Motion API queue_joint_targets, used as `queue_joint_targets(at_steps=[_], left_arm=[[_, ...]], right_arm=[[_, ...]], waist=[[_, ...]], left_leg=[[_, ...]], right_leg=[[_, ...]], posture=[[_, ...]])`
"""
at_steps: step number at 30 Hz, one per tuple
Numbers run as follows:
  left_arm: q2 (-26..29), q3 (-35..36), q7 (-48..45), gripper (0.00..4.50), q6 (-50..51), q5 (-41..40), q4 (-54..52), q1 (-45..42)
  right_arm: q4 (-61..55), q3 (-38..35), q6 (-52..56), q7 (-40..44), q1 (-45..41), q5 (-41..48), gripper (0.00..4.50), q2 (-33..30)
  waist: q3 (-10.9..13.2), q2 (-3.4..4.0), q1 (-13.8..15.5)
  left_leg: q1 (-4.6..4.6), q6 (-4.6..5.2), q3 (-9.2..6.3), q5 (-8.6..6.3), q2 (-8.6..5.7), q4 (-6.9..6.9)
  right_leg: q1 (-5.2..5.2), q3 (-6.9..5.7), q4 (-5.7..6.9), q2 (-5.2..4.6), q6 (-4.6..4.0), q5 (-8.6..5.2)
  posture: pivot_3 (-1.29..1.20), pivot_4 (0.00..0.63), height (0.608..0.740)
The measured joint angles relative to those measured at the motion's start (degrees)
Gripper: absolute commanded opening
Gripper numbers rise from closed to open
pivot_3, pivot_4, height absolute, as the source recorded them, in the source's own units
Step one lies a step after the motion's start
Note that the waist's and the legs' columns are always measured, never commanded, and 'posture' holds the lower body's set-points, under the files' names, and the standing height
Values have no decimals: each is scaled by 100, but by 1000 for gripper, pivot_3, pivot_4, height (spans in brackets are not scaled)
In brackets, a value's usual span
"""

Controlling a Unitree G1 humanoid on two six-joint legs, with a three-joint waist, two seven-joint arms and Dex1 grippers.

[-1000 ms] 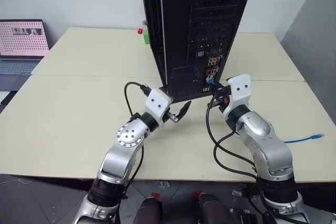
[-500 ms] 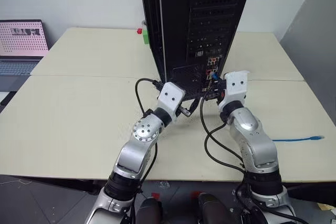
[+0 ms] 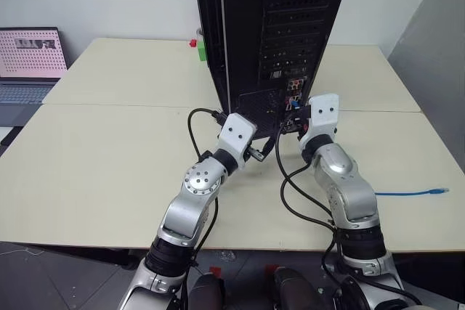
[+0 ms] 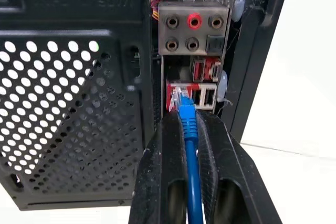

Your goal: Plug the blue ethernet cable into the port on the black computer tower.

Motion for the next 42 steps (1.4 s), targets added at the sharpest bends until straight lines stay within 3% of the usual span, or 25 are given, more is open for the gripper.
queue_joint_targets(at_steps=[42], left_arm=[[7, 87, -52, 4458, 0, 25, 1, 7]], right_arm=[[221, 48, -91, -22, -80, -316, 19, 11]], waist=[[0, 0, -16]], left_leg=[[2, 0, 9, 0, 1, -1]], right_leg=[[-3, 7, 0, 6, 0, 0]], posture=[[0, 150, 740]])
